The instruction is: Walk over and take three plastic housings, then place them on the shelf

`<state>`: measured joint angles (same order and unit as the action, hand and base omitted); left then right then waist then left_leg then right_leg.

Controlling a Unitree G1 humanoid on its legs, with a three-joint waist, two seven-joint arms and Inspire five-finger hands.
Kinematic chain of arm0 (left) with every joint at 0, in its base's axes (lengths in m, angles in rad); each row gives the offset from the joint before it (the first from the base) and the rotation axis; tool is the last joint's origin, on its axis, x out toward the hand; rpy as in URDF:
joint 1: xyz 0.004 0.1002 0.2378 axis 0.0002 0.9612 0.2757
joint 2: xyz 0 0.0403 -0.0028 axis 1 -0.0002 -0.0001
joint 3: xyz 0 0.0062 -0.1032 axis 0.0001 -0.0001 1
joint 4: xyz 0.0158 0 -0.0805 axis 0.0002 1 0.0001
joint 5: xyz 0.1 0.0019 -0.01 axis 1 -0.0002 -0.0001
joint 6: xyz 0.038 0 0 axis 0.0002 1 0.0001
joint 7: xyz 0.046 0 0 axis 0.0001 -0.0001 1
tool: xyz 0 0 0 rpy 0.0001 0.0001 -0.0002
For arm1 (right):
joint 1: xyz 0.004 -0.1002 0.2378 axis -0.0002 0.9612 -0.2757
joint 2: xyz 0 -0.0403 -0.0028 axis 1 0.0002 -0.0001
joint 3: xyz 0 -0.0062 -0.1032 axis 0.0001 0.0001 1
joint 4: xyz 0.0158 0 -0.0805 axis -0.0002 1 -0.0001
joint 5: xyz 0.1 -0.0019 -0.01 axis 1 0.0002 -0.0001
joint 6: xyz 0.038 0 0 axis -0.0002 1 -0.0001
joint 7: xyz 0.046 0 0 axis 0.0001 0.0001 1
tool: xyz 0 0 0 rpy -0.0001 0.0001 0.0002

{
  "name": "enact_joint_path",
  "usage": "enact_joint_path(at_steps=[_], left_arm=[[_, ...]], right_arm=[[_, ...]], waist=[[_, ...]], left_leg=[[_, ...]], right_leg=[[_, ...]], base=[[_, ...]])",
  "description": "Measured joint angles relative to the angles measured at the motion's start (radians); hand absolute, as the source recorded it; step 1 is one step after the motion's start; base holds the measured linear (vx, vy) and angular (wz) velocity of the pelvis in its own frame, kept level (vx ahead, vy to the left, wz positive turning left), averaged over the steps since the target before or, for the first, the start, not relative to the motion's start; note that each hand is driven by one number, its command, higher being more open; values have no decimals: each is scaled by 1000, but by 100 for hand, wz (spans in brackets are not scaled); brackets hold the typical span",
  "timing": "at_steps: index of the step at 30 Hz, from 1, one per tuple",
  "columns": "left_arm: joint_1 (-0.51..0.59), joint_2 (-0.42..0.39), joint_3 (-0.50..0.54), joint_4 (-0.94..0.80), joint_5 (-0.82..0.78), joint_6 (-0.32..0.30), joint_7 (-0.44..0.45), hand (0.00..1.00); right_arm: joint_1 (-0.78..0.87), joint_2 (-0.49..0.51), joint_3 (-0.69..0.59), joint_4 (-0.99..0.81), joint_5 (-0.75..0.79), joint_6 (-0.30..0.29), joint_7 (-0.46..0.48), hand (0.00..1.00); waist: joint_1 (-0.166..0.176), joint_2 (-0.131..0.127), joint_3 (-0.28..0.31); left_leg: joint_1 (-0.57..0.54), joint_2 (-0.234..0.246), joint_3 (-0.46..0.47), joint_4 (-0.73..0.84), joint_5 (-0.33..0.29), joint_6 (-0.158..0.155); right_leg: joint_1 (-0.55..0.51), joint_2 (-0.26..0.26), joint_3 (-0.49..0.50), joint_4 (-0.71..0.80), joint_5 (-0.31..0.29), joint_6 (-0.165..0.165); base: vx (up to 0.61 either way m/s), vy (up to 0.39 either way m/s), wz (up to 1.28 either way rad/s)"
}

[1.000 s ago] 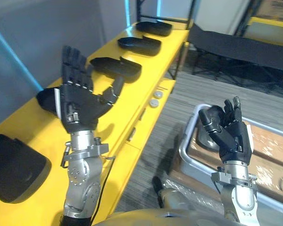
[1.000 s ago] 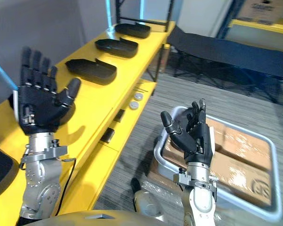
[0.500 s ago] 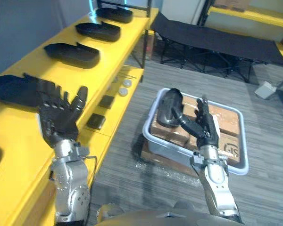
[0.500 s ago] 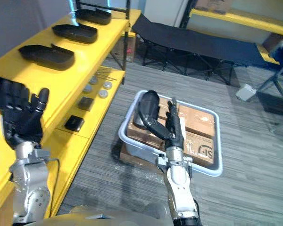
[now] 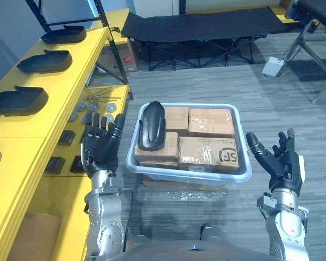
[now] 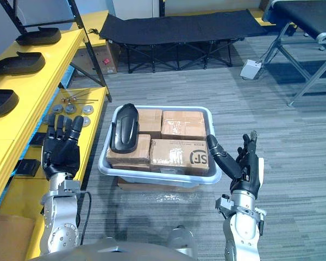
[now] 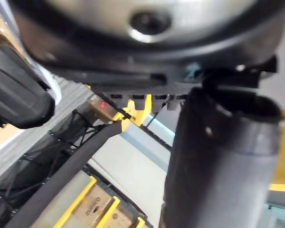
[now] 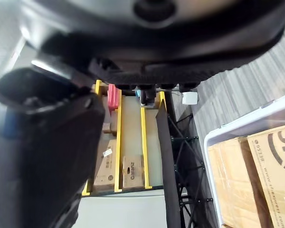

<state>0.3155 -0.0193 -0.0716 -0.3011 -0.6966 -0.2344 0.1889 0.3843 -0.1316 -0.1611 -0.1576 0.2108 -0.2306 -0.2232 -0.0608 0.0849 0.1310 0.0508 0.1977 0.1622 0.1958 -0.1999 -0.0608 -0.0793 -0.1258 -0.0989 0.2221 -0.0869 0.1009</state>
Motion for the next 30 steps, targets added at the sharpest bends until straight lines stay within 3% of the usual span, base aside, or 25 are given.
enact_joint_path(at_steps=[3,8,14,19,25,30], left_arm=[[3,23,1,58,4,31,-15,100],[5,37,34,135,154,93,47,100],[12,71,83,352,278,154,45,100],[72,135,67,433,319,185,-53,100],[73,188,33,514,352,190,-113,100],[42,217,9,552,346,181,-161,100]], right_arm=[[1,43,38,32,-7,6,-22,100],[4,60,54,87,-12,31,26,100],[-95,8,77,251,-51,82,40,100],[-320,-79,91,467,-51,165,-6,100],[-571,-161,92,638,-49,248,-66,100],[-851,-283,96,805,-49,325,-74,100]], waist=[[5,-30,6],[18,-57,0],[61,-72,9],[115,-106,27],[169,-116,45],[225,-116,129]], left_leg=[[12,-25,20,-7,7,-34],[11,-65,24,11,-2,-31],[-15,-65,-2,65,-30,-31],[-71,-66,-37,117,-34,-29],[-150,-66,-88,188,-46,-27],[-242,-67,-129,264,-54,-23]], right_leg=[[13,-23,13,-37,37,19],[62,-61,9,-137,98,43],[95,-64,-14,-176,118,50],[95,-66,-49,-194,138,47],[98,-65,-94,-223,167,44],[78,-61,-134,-254,200,40]], base=[[-39,140,-17],[-31,133,-5],[-41,33,9],[-34,24,21],[-60,34,23],[-127,53,18]])
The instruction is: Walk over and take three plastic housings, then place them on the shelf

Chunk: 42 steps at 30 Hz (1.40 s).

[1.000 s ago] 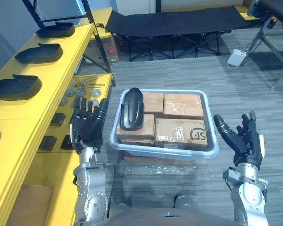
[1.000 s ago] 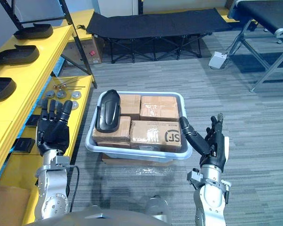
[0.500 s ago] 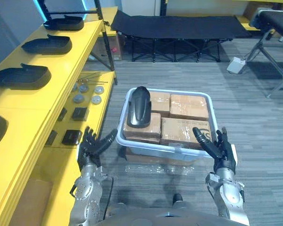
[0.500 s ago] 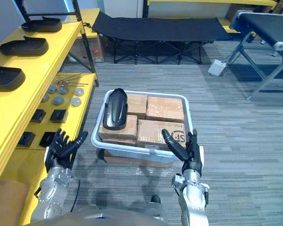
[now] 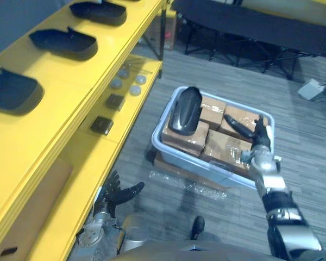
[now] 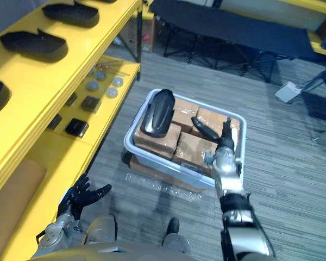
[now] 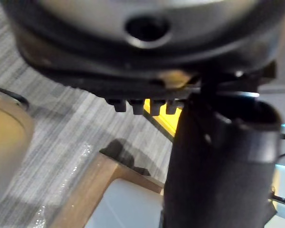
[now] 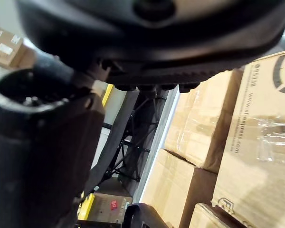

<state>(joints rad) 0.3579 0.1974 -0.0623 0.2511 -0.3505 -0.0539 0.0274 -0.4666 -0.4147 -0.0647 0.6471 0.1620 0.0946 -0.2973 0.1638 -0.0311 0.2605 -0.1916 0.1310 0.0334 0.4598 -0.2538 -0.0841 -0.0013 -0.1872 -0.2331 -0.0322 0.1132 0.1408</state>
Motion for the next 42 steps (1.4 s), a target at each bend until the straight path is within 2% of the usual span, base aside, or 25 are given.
enact_joint_path(at_steps=[8,11,15,19,24,27,29,31,36,37,42], left_arm=[[-86,36,-71,26,-10,-56,-22,100],[-109,37,-103,44,-44,-84,-16,100],[-138,35,-141,92,-82,-109,-6,100],[-176,30,-188,125,-105,-121,8,100],[-198,2,-237,136,-129,-127,30,100],[-205,-2,-257,136,-156,-143,36,100],[-205,-1,-258,137,-160,-144,37,100],[-222,0,-278,144,-165,-144,38,100],[-244,-3,-287,154,-172,-144,41,100],[-244,-2,-294,156,-172,-144,43,100],[-255,-2,-307,171,-172,-161,55,100]], right_arm=[[-359,-137,108,231,9,68,7,100],[-468,-179,136,338,38,89,12,100],[-584,-233,178,425,42,99,18,100],[-678,-308,229,483,39,145,31,100],[-704,-323,262,532,38,185,52,100],[-709,-324,307,545,-23,180,74,100],[-731,-330,334,552,-41,178,86,100],[-738,-369,366,555,-41,165,103,100],[-738,-388,433,556,-157,130,134,100],[-738,-389,443,556,-166,130,134,0],[-739,-394,490,556,-238,133,104,0]], waist=[[55,18,166],[80,26,178],[83,51,202],[105,95,226],[108,129,243],[111,154,250],[111,158,252],[122,176,257],[132,189,260],[132,196,260],[134,203,258]], left_leg=[[-107,-1,-42,79,5,6],[-153,-5,-52,94,6,8],[-185,-19,-65,98,12,15],[-221,-23,-69,111,14,19],[-248,-33,-68,113,23,29],[-268,-34,-68,117,25,32],[-281,-33,-69,125,26,32],[-288,-33,-71,131,27,35],[-309,-34,-73,127,40,34],[-310,-34,-75,128,42,34],[-323,-34,-83,116,56,30]], right_leg=[[-35,9,-33,-24,47,9],[-70,10,-39,-24,55,9],[-93,0,-59,-21,59,11],[-128,-4,-64,-5,62,10],[-166,-18,-77,23,61,9],[-195,-23,-87,51,58,5],[-205,-23,-90,53,57,5],[-213,-25,-92,66,56,3],[-244,-30,-98,90,51,-4],[-245,-30,-102,95,48,-8],[-266,-33,-117,115,41,-17]], base=[[-76,41,12],[-28,39,7],[-21,36,11],[-41,37,2],[-48,31,1],[-63,31,-2],[-62,19,-2],[-69,25,2],[-62,15,0],[-48,7,6],[-50,4,5]])
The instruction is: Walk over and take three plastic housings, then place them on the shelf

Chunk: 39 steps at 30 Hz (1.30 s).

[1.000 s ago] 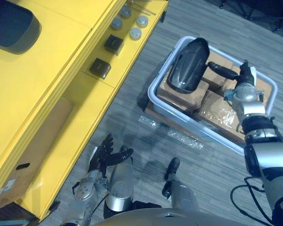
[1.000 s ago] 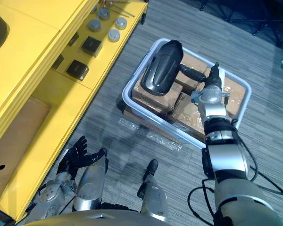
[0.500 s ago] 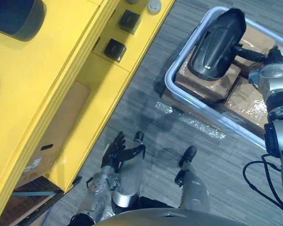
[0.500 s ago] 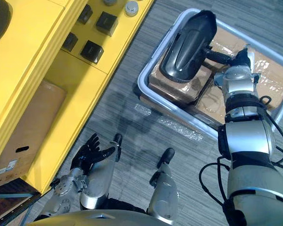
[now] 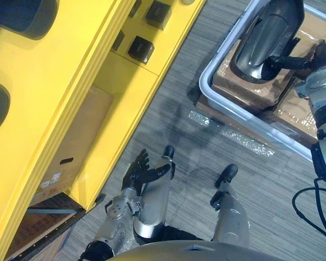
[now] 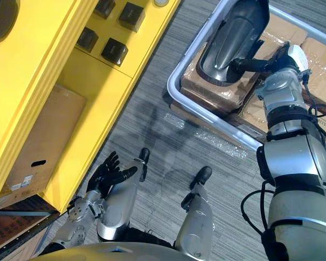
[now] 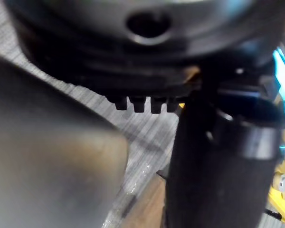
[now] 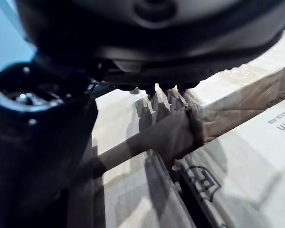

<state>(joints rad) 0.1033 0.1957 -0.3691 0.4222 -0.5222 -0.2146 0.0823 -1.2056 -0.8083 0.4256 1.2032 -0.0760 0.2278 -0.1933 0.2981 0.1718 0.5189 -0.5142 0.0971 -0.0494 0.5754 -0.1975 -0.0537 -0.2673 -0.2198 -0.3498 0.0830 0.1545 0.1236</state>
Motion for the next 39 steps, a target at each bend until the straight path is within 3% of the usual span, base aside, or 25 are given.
enact_joint_path(at_steps=[12,17,24,27,32,34,39], left_arm=[[-4,3,-9,13,0,-23,0,100],[-2,4,-9,9,0,-24,1,100],[32,14,2,-30,1,-20,-1,100],[60,19,35,-84,1,-21,-2,100],[72,56,66,-154,17,-23,4,100],[76,59,66,-203,21,-23,10,100],[8,62,61,-378,22,-25,35,100]], right_arm=[[-10,-6,18,27,-184,111,-13,0],[4,0,16,26,-194,100,-5,0],[69,-2,20,-12,-195,13,35,0],[121,-2,20,-59,-194,-31,35,0],[227,0,20,-245,-194,-77,22,0],[251,0,19,-292,-196,-82,-5,0],[290,47,-48,-367,-289,-80,-173,0]], waist=[[-3,2,-1],[-4,2,-1],[-35,0,-1],[-48,-16,0],[-75,-79,5],[-87,-91,5],[-126,-130,2]], left_leg=[[3,0,-12,-22,24,-8],[17,0,-11,-21,25,-7],[41,4,-10,-23,26,-7],[53,14,-7,-27,26,-8],[101,35,7,-55,35,-22],[114,37,9,-60,36,-23],[147,41,21,-80,43,-28]], right_leg=[[-12,-1,-15,24,-10,-13],[-4,-5,-20,40,-17,-18],[22,-3,-23,41,-18,-19],[32,5,-20,39,-18,-19],[54,23,-4,38,-21,-25],[63,25,-2,36,-22,-26],[84,28,9,30,-22,-28]], base=[[-21,4,2],[-24,26,1],[-28,26,0],[-12,12,-4],[-9,-7,-10],[-16,6,-8],[-8,15,-4]])
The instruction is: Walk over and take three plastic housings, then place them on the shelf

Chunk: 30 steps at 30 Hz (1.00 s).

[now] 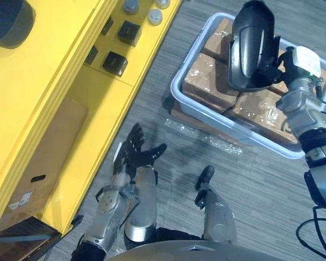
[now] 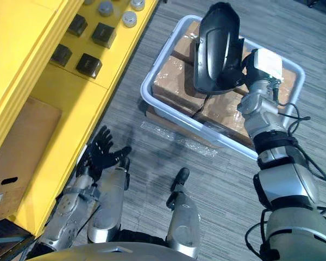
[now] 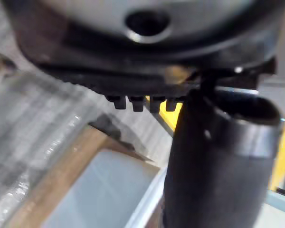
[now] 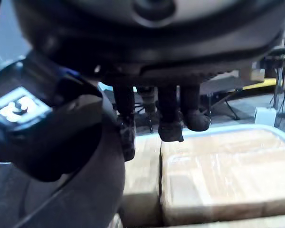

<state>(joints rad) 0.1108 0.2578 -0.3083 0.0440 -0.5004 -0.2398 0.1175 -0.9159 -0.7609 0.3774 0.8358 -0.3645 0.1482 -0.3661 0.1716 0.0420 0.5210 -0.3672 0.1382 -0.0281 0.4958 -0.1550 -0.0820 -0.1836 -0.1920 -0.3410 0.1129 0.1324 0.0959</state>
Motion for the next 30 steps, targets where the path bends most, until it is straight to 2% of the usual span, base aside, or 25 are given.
enact_joint_path(at_steps=[6,9,13,16,20,25,30], left_arm=[[-267,34,-40,3,-27,24,11,100],[-437,33,-44,103,-161,66,4,100],[-644,25,-43,307,-361,146,-18,100],[-715,16,-41,376,-451,184,-45,100],[-822,16,-34,493,-600,224,-109,100],[-887,15,-31,529,-692,237,-208,100],[-907,17,-29,555,-793,231,-265,100]], right_arm=[[-3,35,-33,-16,-26,-11,-104,0],[-29,78,-33,-15,-62,-18,-106,0],[-87,138,-31,-16,-104,-62,-118,0],[-112,149,-30,-23,-139,-91,-126,0],[-130,184,-28,-60,-182,-126,-126,0],[-130,197,1,-98,-233,-194,-135,0],[-122,198,27,-108,-259,-241,-134,0]], waist=[[-20,-25,-1],[-39,-28,-1],[-64,-36,-1],[-76,-47,0],[-110,-77,0],[-145,-79,1],[-154,-79,1]], left_leg=[[13,13,20,-1,2,-3],[25,16,34,-2,2,-3],[28,28,61,0,1,-4],[29,31,76,3,1,-4],[54,38,115,6,-5,-5],[71,49,142,21,-28,-4],[101,51,173,6,-29,-5]], right_leg=[[0,11,26,-3,10,-3],[0,12,44,-2,14,-5],[-13,22,74,-11,26,-9],[-24,23,90,-10,32,-10],[-25,23,126,-5,35,-9],[-25,32,158,-1,35,-8],[-25,33,186,2,36,-7]], base=[[-1,28,-11],[-11,33,-14],[-25,33,-20],[-9,27,-17],[0,48,-22],[-22,49,-21],[3,35,-16]])
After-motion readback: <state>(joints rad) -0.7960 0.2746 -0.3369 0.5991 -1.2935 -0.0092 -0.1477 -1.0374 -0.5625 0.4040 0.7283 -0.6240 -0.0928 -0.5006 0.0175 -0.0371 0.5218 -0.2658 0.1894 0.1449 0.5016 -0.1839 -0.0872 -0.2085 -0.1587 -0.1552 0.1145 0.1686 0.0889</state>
